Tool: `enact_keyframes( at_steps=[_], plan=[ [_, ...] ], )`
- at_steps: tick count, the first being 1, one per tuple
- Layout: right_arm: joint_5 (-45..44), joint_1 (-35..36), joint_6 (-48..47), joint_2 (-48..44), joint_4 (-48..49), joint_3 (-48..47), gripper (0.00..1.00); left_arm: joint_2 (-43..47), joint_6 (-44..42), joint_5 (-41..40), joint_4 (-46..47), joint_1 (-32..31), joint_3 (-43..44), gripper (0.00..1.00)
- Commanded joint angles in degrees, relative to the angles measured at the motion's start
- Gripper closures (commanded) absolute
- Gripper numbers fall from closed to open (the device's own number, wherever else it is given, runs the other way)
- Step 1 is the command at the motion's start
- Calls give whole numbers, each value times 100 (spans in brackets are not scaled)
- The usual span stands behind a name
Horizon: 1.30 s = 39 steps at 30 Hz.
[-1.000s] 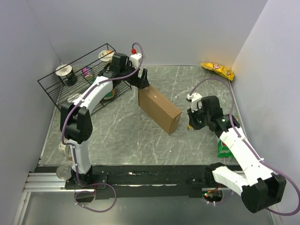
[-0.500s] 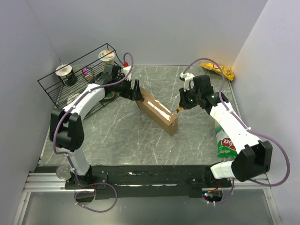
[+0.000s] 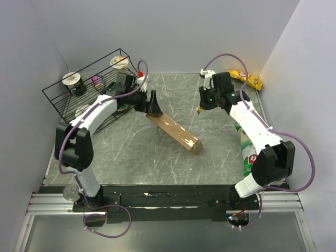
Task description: Unpack the express box
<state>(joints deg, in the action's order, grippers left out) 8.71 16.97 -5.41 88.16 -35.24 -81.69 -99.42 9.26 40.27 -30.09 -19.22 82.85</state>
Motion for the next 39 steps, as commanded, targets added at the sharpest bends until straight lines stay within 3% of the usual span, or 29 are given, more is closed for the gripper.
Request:
enact_keyframes(
  at_steps=[1,7,14,19,29,34,39],
  plan=[
    [-229,-97,-100,-545,-9,232,100,-376,357,148,64,-20,723,3],
    [-379,-142,-250,-1300,-263,856,100,-886,893,568,345,-20,996,11],
    [-589,-133,-311,-1951,-877,1507,100,-1211,1043,648,521,-134,935,11],
    [-2,-142,-259,-2189,-1458,1691,100,-1597,1043,666,565,-143,1276,11],
    [869,-36,-198,-2040,-1864,1744,100,-2099,929,587,530,-187,1946,9],
    [773,-1,259,-1558,-1372,1359,100,-1942,990,736,557,-178,1796,5],
    [360,-1,146,-960,-1064,717,100,-1407,1025,701,512,-65,1297,1]
  ],
)
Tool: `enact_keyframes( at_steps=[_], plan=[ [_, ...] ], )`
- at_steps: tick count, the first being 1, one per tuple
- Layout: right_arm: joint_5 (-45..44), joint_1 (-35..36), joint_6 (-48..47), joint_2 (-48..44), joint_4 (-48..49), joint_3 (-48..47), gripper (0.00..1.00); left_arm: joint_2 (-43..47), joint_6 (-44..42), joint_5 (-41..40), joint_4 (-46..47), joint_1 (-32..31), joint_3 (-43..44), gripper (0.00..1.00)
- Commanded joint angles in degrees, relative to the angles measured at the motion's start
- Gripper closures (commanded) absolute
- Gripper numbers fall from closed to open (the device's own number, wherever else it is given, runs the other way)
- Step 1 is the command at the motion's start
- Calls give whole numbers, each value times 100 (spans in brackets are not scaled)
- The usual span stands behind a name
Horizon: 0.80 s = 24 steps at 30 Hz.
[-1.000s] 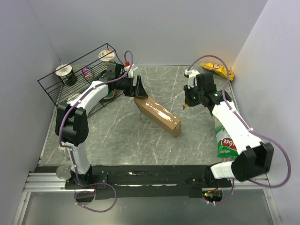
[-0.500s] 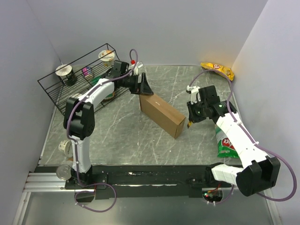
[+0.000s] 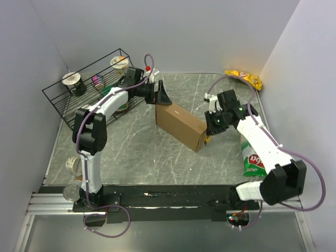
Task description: Unpack the express box
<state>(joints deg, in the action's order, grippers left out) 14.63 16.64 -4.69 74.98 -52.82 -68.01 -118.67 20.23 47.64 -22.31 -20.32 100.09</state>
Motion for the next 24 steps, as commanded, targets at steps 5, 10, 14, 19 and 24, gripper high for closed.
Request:
enact_keyframes(
  at_steps=[5,10,14,19,24],
  plan=[
    [-242,49,38,1123,825,-1556,100,968,25,79,-257,195,-965,4],
    [-268,76,-49,1886,835,-2504,100,1416,43,53,-318,335,-1457,3],
    [-251,137,-58,2441,834,-3130,100,1645,34,35,-389,502,-1773,4],
    [-259,260,-32,3030,870,-3657,100,1593,78,53,-319,590,-1862,4],
    [-242,313,3,3198,817,-3834,100,1163,235,246,-213,599,-1362,4]
  ],
)
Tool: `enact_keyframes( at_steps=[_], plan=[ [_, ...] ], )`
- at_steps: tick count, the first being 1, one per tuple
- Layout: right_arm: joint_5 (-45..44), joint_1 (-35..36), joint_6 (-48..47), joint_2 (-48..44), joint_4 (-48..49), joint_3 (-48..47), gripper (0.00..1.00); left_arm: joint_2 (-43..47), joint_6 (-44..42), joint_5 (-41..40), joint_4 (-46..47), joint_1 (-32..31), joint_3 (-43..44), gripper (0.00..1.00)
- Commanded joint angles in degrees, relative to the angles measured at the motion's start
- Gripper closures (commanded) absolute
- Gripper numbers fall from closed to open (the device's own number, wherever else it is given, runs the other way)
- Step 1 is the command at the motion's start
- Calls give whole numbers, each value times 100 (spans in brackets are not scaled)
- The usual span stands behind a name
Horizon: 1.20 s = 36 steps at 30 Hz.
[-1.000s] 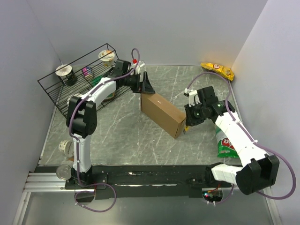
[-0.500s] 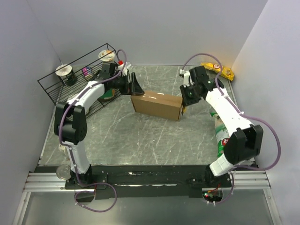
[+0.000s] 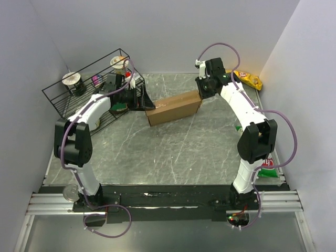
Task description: Unpack the express box
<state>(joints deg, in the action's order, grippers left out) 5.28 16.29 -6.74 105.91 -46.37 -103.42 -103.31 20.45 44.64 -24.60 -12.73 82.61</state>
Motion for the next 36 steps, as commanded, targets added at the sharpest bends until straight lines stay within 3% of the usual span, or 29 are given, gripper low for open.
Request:
enact_keyframes(
  at_steps=[1,5,10,15,21,25,30,36],
  plan=[
    [685,366,208,88,155,-319,100,-435,258,659,25,-159,466,3],
    [729,383,261,-70,-3,-258,100,-559,757,1388,455,-98,485,3],
    [615,401,200,-185,-21,14,100,-787,2156,2136,1869,25,1,3],
    [413,357,77,-35,23,-12,100,-989,947,1346,721,34,763,4],
    [342,339,24,132,23,-56,100,-797,268,635,131,60,941,4],
    [325,313,-37,176,67,-12,100,-595,144,545,148,165,906,3],
    [272,199,-108,316,110,-12,100,-146,504,844,1298,341,633,4],
    [324,102,-117,378,181,-3,100,-295,171,889,1257,350,985,4]
  ],
)
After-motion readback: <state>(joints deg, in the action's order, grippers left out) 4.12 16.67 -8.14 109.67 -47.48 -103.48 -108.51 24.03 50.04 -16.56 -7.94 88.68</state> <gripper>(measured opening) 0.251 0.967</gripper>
